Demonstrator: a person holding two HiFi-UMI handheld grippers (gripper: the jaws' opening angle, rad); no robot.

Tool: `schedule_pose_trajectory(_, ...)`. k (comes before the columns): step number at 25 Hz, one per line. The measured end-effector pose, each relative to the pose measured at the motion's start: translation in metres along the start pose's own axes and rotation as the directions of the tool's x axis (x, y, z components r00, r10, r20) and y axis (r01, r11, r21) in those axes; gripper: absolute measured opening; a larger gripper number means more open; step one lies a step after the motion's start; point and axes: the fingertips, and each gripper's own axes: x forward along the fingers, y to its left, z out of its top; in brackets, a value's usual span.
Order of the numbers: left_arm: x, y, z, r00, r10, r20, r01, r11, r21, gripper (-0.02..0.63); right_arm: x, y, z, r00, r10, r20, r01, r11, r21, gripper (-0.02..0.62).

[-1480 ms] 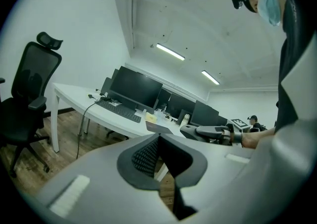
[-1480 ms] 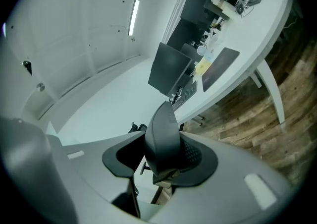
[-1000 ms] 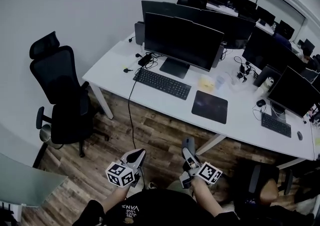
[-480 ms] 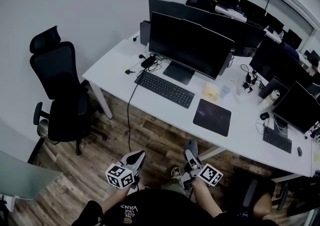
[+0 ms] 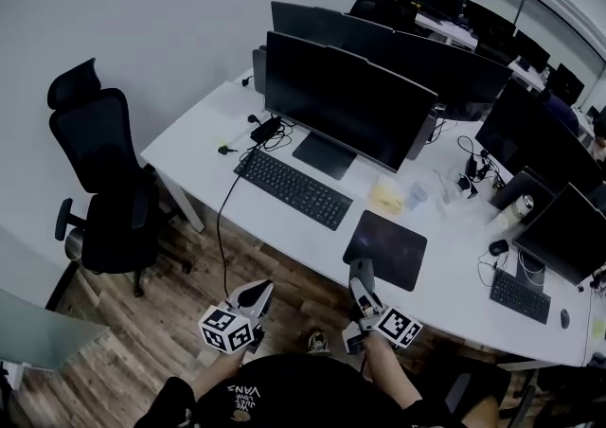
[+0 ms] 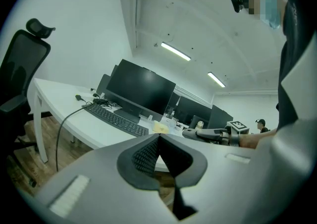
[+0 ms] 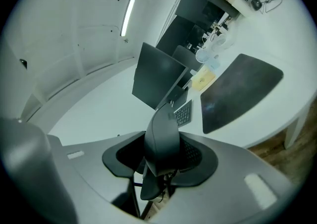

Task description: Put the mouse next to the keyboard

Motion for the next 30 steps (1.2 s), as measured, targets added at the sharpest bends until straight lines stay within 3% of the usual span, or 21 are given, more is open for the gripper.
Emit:
schedule_pose_trajectory(14,0.092,-0.027,-0.008,0.997,0.069,0.022,-0.068,0.997,-0.035,0.002,0.021,-0.057,0.097,0.999,0.008,-0.034,-0.008,1.0,-0.014,0.175)
schedule_pose_trajectory(22,0.119,-0.015,-0.004,0.998,0.06,-0.014,-0.06,0.998,-0.026,0.002,0.04,-0.081,0.102,0.998,-0.036,-0.05,0.036,0.999,-0.004,0.175)
schedule_pose_trajectory(30,0.157,0.015,0.018,0.999,-0.021,-0.046,0.02,1.0,-0.016,0.002,0.081,-0.101,0.094,0.992,-0.114,-0.046,0.115,0.993,0.014,0.175)
